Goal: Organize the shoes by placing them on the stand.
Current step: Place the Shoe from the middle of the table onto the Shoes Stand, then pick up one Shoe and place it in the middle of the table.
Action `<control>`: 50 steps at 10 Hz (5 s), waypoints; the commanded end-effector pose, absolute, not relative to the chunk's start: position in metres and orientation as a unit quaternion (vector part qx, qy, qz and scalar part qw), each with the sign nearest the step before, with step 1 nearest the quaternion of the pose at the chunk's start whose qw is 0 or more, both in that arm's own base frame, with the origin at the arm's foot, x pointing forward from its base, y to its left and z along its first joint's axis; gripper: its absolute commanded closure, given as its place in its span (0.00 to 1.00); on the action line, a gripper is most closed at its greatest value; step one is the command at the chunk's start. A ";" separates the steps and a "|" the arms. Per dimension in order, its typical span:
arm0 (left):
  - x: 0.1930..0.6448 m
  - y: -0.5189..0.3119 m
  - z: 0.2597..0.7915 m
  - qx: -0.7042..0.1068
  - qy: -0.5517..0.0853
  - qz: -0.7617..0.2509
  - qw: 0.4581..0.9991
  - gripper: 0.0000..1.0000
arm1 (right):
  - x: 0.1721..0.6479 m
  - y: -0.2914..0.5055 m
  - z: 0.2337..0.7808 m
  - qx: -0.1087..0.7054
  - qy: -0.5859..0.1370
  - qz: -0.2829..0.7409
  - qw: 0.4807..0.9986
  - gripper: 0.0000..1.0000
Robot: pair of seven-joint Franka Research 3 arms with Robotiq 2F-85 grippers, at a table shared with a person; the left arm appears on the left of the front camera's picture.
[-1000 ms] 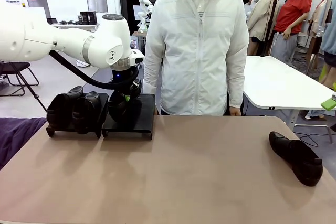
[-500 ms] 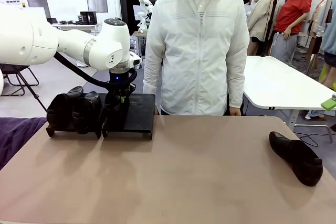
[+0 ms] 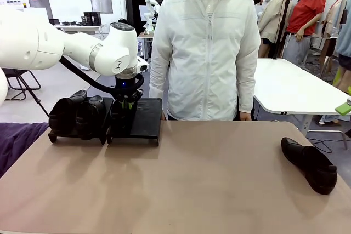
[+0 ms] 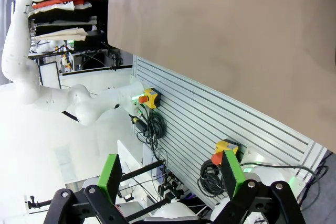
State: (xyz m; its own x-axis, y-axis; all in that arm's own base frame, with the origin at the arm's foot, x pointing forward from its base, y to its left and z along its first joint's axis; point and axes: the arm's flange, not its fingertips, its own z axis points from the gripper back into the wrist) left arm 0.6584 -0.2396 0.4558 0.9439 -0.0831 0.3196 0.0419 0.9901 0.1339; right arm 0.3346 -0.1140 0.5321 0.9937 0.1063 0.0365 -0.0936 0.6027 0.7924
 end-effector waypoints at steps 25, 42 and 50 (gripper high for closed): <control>0.377 -0.058 0.483 -0.305 -0.128 0.095 0.939 0.15 | 0.334 -0.118 0.534 0.439 0.004 0.069 0.896 0.00; 0.377 -0.058 0.483 -0.305 -0.128 0.095 0.939 0.15 | 0.455 -0.057 0.469 0.049 -0.044 0.041 0.997 0.00; 0.377 -0.058 0.483 -0.305 -0.128 0.095 0.939 0.15 | 0.507 -0.066 0.381 0.057 -0.114 -0.015 0.992 0.00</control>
State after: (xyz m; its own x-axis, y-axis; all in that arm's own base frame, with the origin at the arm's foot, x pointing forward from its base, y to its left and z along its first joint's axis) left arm 0.3781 -0.0608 0.4814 0.9480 0.2561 0.1890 -0.0945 0.7936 -0.6011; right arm 0.5053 -0.0698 0.3845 0.9801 -0.0058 0.1986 -0.0125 0.9958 0.0907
